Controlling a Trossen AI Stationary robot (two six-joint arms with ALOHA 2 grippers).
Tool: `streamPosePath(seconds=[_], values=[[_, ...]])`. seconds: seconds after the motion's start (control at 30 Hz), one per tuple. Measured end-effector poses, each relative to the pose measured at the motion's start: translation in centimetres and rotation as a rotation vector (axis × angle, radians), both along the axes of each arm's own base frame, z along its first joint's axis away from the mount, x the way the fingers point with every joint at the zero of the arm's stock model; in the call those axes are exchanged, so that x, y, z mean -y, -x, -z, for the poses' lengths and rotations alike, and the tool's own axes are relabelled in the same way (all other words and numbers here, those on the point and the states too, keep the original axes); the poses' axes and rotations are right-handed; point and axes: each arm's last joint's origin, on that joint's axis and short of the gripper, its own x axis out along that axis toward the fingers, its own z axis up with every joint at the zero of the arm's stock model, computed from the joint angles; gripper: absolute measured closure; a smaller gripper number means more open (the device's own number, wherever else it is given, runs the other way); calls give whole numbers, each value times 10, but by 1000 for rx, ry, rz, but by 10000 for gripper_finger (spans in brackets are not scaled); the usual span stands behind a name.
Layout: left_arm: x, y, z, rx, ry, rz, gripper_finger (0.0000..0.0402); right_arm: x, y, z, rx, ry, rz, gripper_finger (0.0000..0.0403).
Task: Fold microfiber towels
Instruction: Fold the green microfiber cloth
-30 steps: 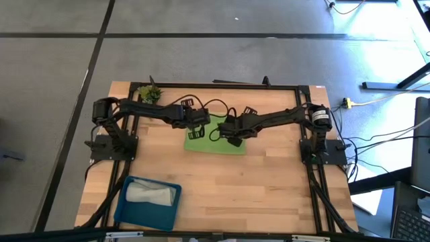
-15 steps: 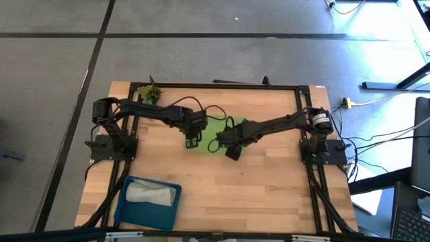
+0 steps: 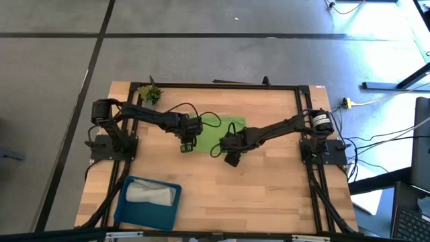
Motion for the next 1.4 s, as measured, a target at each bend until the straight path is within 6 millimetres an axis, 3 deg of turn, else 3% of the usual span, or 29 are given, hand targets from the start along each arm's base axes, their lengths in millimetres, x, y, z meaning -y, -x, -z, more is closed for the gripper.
streamPosePath(seconds=[0.23, 0.57, 0.7, 0.77, 0.83, 1.03, 1.23, 1.4], values=[[20, -1, 1, -4, 16, 26, 305, 15, 10, 12, -22, 3, 41, 181], [59, -5, 2, 30, 43, 107, 305, 39, 12, 13, -41, 207, 97, 181], [66, -4, -9, 37, -12, 92, 305, 40, 8, 5, -62, 245, 94, 181], [69, -6, -25, 78, -39, 83, 305, 38, 3, -4, -48, 251, 81, 181], [69, -6, -40, 110, -68, 79, 305, 35, -1, -13, -53, 255, 64, 181], [62, 3, -56, 125, -151, 38, 305, 14, -14, -27, 45, 248, 19, 181], [42, 14, -38, 67, -159, -27, 305, -2, -20, -18, 162, 165, -30, 181], [27, 27, -18, 34, -162, -83, 305, 0, -14, -1, 186, 157, -24, 181]])
